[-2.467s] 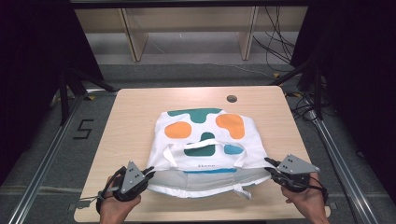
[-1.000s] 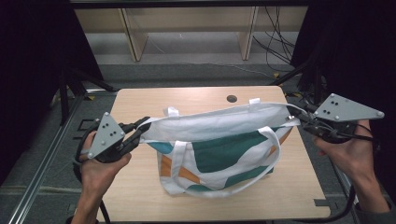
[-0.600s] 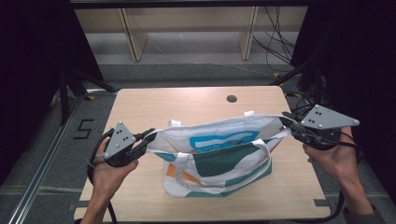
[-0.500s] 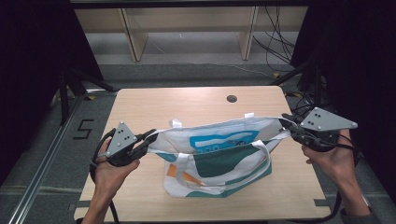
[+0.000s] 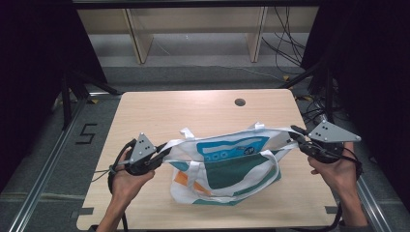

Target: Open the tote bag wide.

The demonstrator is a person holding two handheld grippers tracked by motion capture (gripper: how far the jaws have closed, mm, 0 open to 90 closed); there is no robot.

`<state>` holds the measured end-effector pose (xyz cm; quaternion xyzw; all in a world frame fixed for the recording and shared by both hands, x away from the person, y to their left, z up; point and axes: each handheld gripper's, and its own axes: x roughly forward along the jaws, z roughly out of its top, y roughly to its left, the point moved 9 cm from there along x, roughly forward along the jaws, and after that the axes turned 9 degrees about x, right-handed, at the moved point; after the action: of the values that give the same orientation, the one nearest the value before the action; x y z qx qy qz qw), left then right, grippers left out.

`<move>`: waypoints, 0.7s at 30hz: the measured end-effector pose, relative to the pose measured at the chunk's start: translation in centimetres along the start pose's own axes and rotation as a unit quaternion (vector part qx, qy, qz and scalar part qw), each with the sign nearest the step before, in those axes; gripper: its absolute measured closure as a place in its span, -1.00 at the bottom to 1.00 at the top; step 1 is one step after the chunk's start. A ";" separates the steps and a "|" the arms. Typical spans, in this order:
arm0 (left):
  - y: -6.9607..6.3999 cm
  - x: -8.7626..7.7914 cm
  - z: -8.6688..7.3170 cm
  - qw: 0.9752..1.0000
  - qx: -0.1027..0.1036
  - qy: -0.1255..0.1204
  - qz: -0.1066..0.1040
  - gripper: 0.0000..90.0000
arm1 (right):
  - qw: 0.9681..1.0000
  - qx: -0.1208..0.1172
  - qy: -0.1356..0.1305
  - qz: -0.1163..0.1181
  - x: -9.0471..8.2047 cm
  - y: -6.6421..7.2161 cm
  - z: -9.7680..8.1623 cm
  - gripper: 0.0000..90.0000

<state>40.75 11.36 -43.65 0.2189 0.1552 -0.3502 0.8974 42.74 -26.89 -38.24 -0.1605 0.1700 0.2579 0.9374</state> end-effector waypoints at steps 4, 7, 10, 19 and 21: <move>-0.6 1.3 -1.7 1.000 0.001 0.017 -0.010 0.86 | 1.000 0.003 0.021 -0.004 0.5 0.1 -1.1 0.80; -1.1 2.1 -2.8 0.999 0.011 0.037 -0.020 0.86 | 0.999 0.005 0.032 -0.005 0.9 -0.1 -2.2 0.80; -1.8 3.0 -3.5 0.999 0.010 0.046 -0.026 0.85 | 0.999 0.003 0.041 -0.001 1.2 -0.1 -2.8 0.80; -2.8 4.8 -6.2 0.996 0.005 0.076 -0.051 0.84 | 0.996 0.005 0.092 0.019 3.2 0.7 -6.5 0.80; -2.8 4.8 -6.5 0.995 0.011 0.083 -0.057 0.84 | 0.994 0.014 0.109 0.021 3.7 1.1 -7.6 0.79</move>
<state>41.35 10.07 -52.14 0.2475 0.2379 -0.3832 0.8575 43.36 -27.41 -46.70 -0.1710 0.2782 0.2557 0.9099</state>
